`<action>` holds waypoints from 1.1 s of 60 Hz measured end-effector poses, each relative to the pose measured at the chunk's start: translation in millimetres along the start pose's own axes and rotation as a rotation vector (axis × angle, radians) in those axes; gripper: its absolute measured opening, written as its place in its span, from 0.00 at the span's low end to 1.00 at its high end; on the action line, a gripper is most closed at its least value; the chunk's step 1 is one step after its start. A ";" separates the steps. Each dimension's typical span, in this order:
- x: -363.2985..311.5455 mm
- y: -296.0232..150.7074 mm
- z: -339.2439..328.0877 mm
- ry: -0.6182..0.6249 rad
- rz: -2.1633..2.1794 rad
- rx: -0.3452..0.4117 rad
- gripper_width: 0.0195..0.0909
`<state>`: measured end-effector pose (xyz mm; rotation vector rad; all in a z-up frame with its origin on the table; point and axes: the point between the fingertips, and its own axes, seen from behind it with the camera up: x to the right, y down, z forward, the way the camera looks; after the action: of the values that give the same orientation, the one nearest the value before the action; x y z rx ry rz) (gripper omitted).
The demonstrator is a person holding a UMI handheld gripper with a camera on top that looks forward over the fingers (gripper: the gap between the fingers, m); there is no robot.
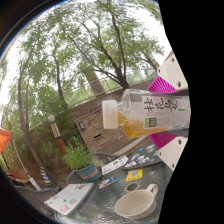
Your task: Pour water
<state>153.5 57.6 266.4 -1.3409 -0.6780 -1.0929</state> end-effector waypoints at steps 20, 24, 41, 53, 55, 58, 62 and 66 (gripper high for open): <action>-87.2 87.8 17.5 -0.212 1.180 -0.162 0.39; -100.7 97.3 21.5 -0.223 1.216 -0.168 0.38; -153.9 121.9 28.7 -0.250 1.157 -0.194 0.39; -158.5 124.3 26.5 -0.270 1.155 -0.186 0.40; -159.5 124.3 25.6 -0.274 1.152 -0.190 0.40; -159.7 123.8 24.8 -0.278 1.156 -0.192 0.41; -159.3 123.8 24.0 -0.279 1.153 -0.191 0.55; -161.7 124.2 21.7 -0.296 1.160 -0.207 0.64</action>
<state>207.4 101.2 73.4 -1.7204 0.0857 -0.0193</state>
